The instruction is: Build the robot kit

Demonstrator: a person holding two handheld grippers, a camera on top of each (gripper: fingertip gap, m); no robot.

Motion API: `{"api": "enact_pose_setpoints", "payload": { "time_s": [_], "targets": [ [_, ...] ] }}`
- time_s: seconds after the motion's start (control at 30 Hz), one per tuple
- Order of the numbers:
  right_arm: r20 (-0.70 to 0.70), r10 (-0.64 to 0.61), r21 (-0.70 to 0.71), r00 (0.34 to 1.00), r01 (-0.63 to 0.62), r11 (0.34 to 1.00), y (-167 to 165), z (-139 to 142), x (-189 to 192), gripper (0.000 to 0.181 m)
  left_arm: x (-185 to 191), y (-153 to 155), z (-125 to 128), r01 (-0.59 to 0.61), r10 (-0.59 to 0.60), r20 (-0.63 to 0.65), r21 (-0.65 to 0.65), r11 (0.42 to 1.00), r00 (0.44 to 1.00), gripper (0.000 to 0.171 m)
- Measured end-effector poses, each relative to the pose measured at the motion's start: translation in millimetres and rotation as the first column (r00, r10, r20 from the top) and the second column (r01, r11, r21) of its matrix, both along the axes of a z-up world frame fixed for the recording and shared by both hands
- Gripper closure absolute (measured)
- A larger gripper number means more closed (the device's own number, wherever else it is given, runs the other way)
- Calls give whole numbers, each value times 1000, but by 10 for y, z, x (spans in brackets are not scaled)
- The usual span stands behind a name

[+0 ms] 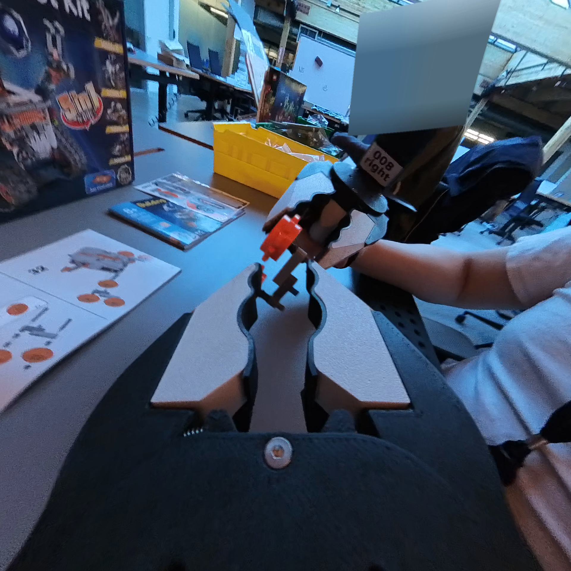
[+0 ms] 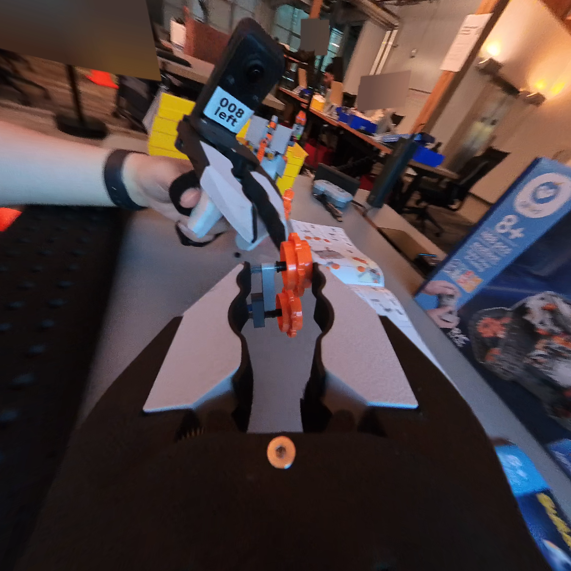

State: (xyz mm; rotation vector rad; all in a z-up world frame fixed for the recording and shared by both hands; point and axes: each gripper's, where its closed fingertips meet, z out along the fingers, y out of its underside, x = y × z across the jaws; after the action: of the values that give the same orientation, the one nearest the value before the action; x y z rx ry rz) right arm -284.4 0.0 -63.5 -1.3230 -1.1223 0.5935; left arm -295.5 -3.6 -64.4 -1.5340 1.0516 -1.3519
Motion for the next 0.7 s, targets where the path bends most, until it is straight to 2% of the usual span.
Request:
{"api": "enact_pose_setpoints", "payload": {
  "time_s": [0.07,0.13,0.2,0.37,0.43,0.53,0.7],
  "targets": [
    [49,-85,84,995,81,993,73,6,39,142,9,-22,-45,37,-37,-3,-93,995,999,150],
    [97,-169,166,981,151,975,136,-3,62,142,40,-29,-82,53,-54,0,-174,983,999,148],
    [146,-247,231,958,210,950,199,-38,67,142,71,-5,-118,42,-43,0,-203,978,999,147],
    [284,-333,342,899,229,911,248,-206,-40,142,116,92,-202,-22,18,-18,-231,973,1000,148],
    [327,-365,382,872,231,895,262,-267,-85,142,112,149,-264,-61,51,-51,-226,972,997,155],
    [359,-392,388,847,246,888,287,-332,-130,142,80,223,-370,-119,100,-129,-150,982,987,166],
    [373,-423,401,826,268,876,313,-358,-178,142,84,263,-496,-169,145,-216,-99,981,966,155]
  ]
}}
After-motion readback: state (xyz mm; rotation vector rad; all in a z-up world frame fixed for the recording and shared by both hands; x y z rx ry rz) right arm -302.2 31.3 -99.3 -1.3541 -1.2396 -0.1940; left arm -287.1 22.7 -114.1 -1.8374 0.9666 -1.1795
